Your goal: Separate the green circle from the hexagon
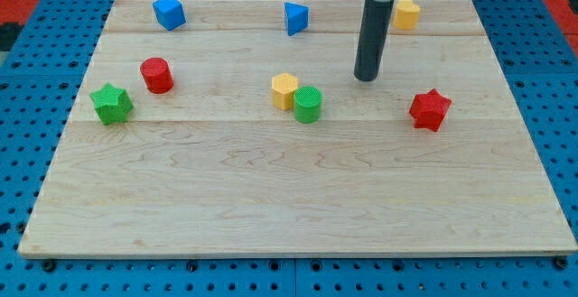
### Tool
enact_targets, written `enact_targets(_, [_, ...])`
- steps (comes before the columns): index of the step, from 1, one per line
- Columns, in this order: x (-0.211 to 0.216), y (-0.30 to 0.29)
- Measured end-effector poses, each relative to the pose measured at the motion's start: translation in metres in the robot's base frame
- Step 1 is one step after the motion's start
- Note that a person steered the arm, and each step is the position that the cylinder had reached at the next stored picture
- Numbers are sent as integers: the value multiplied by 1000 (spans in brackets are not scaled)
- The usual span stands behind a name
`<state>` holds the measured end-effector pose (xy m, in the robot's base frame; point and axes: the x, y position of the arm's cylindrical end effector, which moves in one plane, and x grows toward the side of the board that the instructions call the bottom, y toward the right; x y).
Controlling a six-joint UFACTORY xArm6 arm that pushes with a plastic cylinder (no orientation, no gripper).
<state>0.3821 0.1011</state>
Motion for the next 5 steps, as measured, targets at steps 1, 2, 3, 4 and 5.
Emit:
enact_targets(1, [25,0])
enact_targets(2, [36,0])
enact_targets(3, [1,-3])
enact_targets(4, [32,-56])
enact_targets(5, [87,-97])
